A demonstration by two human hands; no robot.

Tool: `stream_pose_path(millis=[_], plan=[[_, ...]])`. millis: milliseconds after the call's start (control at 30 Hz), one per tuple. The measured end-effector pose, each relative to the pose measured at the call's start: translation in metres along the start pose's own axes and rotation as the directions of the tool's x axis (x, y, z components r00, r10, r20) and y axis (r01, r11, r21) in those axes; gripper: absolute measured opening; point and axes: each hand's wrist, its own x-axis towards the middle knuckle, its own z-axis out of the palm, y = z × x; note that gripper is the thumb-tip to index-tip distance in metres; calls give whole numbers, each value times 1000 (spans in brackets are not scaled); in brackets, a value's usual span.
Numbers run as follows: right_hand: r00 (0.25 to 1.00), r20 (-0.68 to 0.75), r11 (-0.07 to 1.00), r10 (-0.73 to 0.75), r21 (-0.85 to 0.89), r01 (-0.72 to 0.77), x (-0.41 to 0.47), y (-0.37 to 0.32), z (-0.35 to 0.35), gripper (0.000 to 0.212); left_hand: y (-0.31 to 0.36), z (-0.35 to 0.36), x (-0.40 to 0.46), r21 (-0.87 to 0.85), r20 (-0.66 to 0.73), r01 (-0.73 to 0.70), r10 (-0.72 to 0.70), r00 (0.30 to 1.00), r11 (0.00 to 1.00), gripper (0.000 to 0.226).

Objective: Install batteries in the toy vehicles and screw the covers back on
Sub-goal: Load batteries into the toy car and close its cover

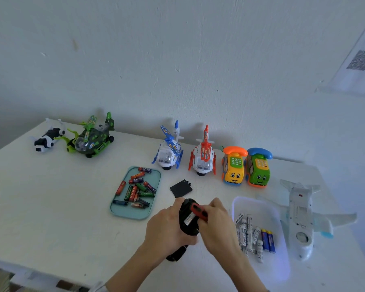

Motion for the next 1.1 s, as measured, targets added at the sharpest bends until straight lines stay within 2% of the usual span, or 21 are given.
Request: stream_pose_path(millis=[133,300,467,600,700,833,900,1000,1100], plan=[[998,-37,998,51,40,-49,-2,-5,10,15,1,0,0,4,-12,5,-5,1000,1000,70],[988,-128,967,82,250,-48,-2,-7,10,11,0,0,1,-4,0,13,-13,1000,1000,69],[985,-96,881,141,466,-81,-6,-12,6,14,0,-1,4,11,16,-2,2,1000,1000,69],[973,-151,817,172,574,-56,-1,-6,-23,10,-1,-2,4,39,39,10,-11,999,999,76],[955,-167,837,243,535,-119,7,24,-49,10,0,-3,3,43,66,15,-18,998,999,84],[895,-100,851,434,372,-371,8,71,-57,14,0,-4,2,35,59,11,-13,998,999,88],[871,-76,835,485,336,-436,5,83,-53,13,0,-4,2,31,52,4,-5,999,1000,90],[864,-96,842,494,301,-448,3,89,-47,10,-1,-2,1,12,49,10,-11,999,1000,91],[891,-144,880,430,286,-379,3,76,-50,7,-3,-1,2,-26,47,32,-30,998,999,90]])
